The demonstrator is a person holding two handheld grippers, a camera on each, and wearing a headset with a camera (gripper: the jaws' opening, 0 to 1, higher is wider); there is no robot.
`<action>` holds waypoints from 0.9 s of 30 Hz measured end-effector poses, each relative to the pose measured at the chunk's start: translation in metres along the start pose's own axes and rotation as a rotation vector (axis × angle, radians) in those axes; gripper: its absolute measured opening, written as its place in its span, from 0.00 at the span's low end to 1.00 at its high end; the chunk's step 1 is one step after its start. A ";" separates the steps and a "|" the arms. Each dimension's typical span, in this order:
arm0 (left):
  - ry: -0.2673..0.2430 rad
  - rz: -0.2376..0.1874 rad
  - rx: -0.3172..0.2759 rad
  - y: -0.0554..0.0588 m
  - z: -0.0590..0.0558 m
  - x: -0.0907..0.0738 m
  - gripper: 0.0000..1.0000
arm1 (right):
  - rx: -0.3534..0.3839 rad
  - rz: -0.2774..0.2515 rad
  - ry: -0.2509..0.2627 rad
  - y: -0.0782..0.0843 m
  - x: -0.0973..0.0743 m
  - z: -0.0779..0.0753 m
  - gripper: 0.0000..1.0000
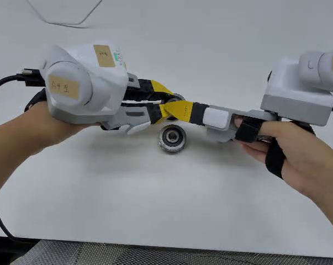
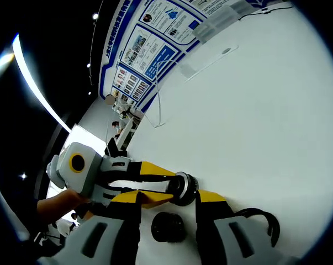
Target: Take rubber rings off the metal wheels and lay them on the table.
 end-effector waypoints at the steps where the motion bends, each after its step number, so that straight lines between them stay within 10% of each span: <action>1: 0.000 0.000 0.000 0.000 0.000 0.000 0.13 | 0.002 0.001 0.000 0.000 0.000 0.000 0.41; 27: -0.002 0.001 0.002 0.001 0.001 0.001 0.13 | 0.076 -0.017 0.016 0.000 -0.003 -0.005 0.28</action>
Point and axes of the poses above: the centre of the closed fingertips' face, and the gripper's own axes: x roughly forward along the fingers, z roughly to its left, y roughly out of its underside, the point moved 4 cm from there along -x, roughly backward along the fingers, and after that the axes turned 11 degrees about y, right-handed, at the moved point
